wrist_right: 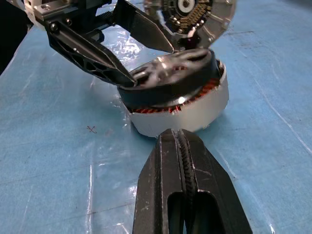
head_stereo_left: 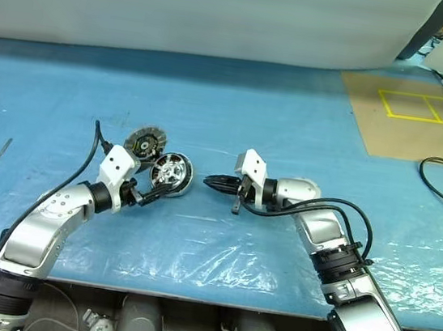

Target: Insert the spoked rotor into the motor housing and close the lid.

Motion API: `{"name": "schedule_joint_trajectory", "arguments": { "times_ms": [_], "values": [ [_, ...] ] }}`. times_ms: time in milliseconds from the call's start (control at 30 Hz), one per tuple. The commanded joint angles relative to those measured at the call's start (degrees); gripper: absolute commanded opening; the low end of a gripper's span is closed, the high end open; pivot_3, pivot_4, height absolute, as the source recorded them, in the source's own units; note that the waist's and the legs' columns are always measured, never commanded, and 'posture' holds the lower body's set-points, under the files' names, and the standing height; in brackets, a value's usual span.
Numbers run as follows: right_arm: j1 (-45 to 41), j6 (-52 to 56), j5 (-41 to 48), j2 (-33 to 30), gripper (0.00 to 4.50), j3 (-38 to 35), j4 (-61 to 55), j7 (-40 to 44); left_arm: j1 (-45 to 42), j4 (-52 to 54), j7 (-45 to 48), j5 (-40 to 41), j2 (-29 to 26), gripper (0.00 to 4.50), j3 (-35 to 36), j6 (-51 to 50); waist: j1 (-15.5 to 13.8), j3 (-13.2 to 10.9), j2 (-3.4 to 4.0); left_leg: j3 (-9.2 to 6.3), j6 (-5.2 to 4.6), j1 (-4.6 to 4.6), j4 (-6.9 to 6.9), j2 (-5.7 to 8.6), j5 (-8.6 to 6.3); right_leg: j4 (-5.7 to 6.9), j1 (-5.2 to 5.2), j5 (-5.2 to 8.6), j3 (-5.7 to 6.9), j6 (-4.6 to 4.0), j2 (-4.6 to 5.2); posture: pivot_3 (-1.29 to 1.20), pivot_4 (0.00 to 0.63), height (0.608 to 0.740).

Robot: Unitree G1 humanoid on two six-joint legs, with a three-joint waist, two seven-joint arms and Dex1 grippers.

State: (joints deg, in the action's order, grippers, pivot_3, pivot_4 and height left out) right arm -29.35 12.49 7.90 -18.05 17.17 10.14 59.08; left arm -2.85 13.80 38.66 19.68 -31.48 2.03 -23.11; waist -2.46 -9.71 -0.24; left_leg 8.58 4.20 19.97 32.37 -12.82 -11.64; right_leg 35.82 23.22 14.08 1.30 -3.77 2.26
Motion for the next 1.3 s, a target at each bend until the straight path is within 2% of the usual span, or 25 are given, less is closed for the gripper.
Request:
{"name": "schedule_joint_trajectory", "arguments": {
  "times_ms": [33,367,400,500,733,833,1033,1167,1300],
  "values": [
    [-1.0,-1.3,-0.1,0.3,0.00,0.1,-0.7,0.0,0.0,0.2,-0.8,-0.2,0.6,4.46,0.6,0.1,0.0,0.0,0.00,0.00,0.00,0.02,0.00,0.00,0.00,-0.01,0.01,0.00,0.00,0.00,0.00,0.00,0.150,0.740],
    [-1.9,-2.6,-0.8,0.7,0.00,0.4,1.0,-0.1,-1.2,2.0,-1.0,4.9,3.6,4.46,2.7,-1.4,-0.1,0.0,0.00,-0.01,0.00,0.02,0.01,0.00,0.00,0.00,0.01,0.00,0.00,0.00,0.01,0.00,0.150,0.740],
    [-1.9,-2.7,-0.9,0.7,0.00,0.5,1.1,-0.1,-1.2,2.2,-0.9,5.7,4.0,4.28,2.9,-1.7,0.0,0.0,0.00,-0.01,0.00,0.02,0.01,0.00,0.00,0.00,0.01,0.00,0.00,0.00,0.00,0.00,0.150,0.740],
    [-1.9,-3.0,-1.1,0.8,0.00,0.6,1.3,-0.1,-1.0,2.5,-1.4,7.3,5.1,3.60,3.6,-2.4,0.0,0.0,0.00,-0.01,0.00,0.04,0.00,0.01,0.00,-0.02,0.01,0.00,0.00,0.00,0.00,0.00,0.150,0.740],
    [-2.3,-3.8,-1.5,1.0,0.00,0.6,1.7,-0.5,-1.0,2.3,-2.5,7.8,7.4,1.08,2.7,-2.5,0.0,0.0,0.00,-0.01,-0.01,0.04,0.01,0.01,0.00,-0.01,0.01,0.00,0.00,0.00,0.01,0.00,0.150,0.740],
    [-2.4,-4.1,-1.6,1.1,0.00,0.6,2.0,-0.7,-2.3,1.5,-4.9,5.7,9.1,0.08,1.3,-1.7,-0.1,0.0,0.00,-0.01,-0.01,0.03,0.01,0.00,0.00,-0.01,0.01,0.00,0.00,0.00,0.00,0.00,0.150,0.740],
    [-2.9,-4.6,-1.9,1.7,0.00,0.7,2.5,-1.0,-5.1,0.0,-8.8,0.2,11.3,0.04,-2.6,-1.9,-0.1,0.0,-0.01,-0.02,-0.07,0.05,0.05,0.00,0.04,0.00,0.01,-0.01,0.00,0.01,0.01,0.00,0.150,0.740],
    [-2.9,-4.9,-2.0,2.0,0.00,0.7,2.5,-1.3,-4.4,-1.0,-10.7,-5.7,8.7,0.04,-6.8,-4.8,0.1,0.0,-0.01,-0.02,-0.08,0.04,0.02,0.00,0.05,-0.01,0.01,-0.01,0.00,0.01,0.00,0.00,0.150,0.740],
    [-2.9,-5.4,-2.2,2.1,0.00,0.7,3.0,-1.5,-3.6,-0.5,-11.5,-5.3,8.7,0.04,-5.9,-7.0,0.1,0.0,-0.01,-0.02,-0.05,0.01,0.03,0.01,0.03,0.01,0.01,-0.01,0.00,0.01,0.01,0.00,0.150,0.740]
  ]
}}
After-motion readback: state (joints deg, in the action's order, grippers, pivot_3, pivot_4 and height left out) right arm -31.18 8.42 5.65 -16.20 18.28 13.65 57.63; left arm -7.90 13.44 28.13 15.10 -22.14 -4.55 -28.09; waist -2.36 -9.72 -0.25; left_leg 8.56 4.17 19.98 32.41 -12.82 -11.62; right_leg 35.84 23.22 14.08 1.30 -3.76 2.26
